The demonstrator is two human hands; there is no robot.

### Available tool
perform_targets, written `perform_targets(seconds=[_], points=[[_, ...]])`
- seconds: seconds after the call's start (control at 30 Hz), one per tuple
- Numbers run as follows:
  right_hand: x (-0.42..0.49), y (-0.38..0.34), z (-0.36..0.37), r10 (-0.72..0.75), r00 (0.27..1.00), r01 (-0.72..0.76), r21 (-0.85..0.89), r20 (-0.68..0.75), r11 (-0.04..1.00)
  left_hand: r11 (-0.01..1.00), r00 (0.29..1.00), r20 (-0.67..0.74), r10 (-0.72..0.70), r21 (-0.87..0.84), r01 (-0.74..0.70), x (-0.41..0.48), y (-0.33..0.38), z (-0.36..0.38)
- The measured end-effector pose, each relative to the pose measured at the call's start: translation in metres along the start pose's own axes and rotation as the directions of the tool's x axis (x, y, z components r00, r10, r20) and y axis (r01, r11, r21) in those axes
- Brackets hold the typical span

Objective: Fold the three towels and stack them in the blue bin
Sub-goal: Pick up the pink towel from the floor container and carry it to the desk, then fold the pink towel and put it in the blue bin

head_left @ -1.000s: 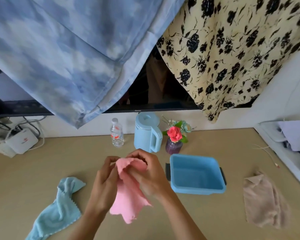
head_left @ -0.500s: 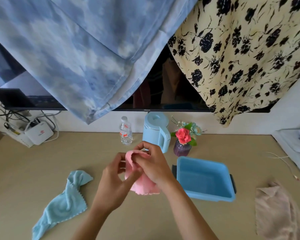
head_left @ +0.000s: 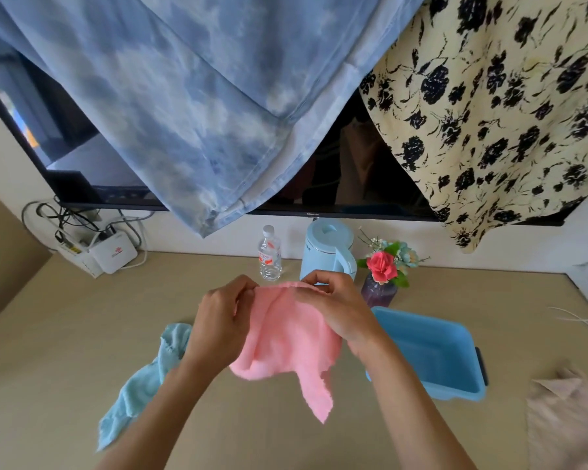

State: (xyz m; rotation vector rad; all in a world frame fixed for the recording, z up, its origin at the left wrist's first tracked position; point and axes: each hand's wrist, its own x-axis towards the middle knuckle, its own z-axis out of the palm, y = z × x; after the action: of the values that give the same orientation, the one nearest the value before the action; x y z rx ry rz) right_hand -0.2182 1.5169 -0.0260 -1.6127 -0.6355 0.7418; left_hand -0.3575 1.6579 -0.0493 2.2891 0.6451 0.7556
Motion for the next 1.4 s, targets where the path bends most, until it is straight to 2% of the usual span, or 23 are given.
perform_targets(seconds=[0.13, 0.2, 0.27, 0.4, 0.5, 0.73, 0.9, 1.03, 1.17, 1.3, 1.4], points=[[0.006, 0.002, -0.005, -0.049, 0.998, 0.054, -0.126, 0.047, 0.991, 0.997, 0.999, 0.011, 0.045, 0.056, -0.046, 0.007, -0.009, -0.009], [0.009, 0.002, -0.010, -0.084, 0.995, 0.093, -0.208, 0.050, 0.974, 0.989, 0.994, 0.059, 0.088, 0.117, -0.094, 0.014, -0.016, -0.014], [0.013, 0.000, -0.017, -0.123, 0.991, 0.133, -0.267, 0.051, 0.955, 0.982, 0.975, 0.179, 0.135, 0.107, -0.155, 0.022, -0.020, -0.020], [0.021, -0.007, -0.031, -0.136, 0.988, 0.152, -0.408, 0.070, 0.900, 0.957, 0.885, 0.429, 0.181, 0.130, -0.259, 0.039, -0.025, -0.039], [0.028, -0.011, -0.039, -0.115, 0.988, 0.150, -0.491, 0.100, 0.858, 0.939, 0.843, 0.502, 0.193, 0.156, -0.308, 0.053, -0.031, -0.050], [0.046, 0.009, -0.048, -0.058, 0.993, 0.109, -0.595, 0.105, 0.796, 0.919, 0.829, 0.559, 0.026, 0.313, -0.240, 0.075, -0.075, -0.043], [0.052, 0.036, -0.046, -0.070, 0.996, 0.092, -0.617, 0.059, 0.781, 0.902, 0.873, 0.477, -0.102, 0.415, -0.122, 0.072, -0.114, -0.020], [0.053, 0.049, -0.050, -0.133, 0.991, 0.099, -0.626, -0.007, 0.773, 0.943, 0.944, 0.328, -0.019, 0.320, -0.093, 0.071, -0.124, -0.018], [0.041, 0.057, -0.059, -0.185, 0.982, 0.133, -0.570, -0.035, 0.811, 0.960, 0.955, 0.287, 0.080, 0.234, -0.151, 0.053, -0.121, -0.030], [0.015, 0.084, -0.056, -0.018, 0.997, 0.055, -0.508, 0.077, 0.860, 0.969, 0.918, 0.387, 0.088, 0.182, -0.169, 0.010, -0.131, -0.027], [-0.003, 0.119, -0.041, 0.175, 0.973, -0.067, -0.547, 0.148, 0.835, 0.974, 0.871, 0.491, -0.009, 0.201, -0.102, -0.034, -0.158, -0.010]])
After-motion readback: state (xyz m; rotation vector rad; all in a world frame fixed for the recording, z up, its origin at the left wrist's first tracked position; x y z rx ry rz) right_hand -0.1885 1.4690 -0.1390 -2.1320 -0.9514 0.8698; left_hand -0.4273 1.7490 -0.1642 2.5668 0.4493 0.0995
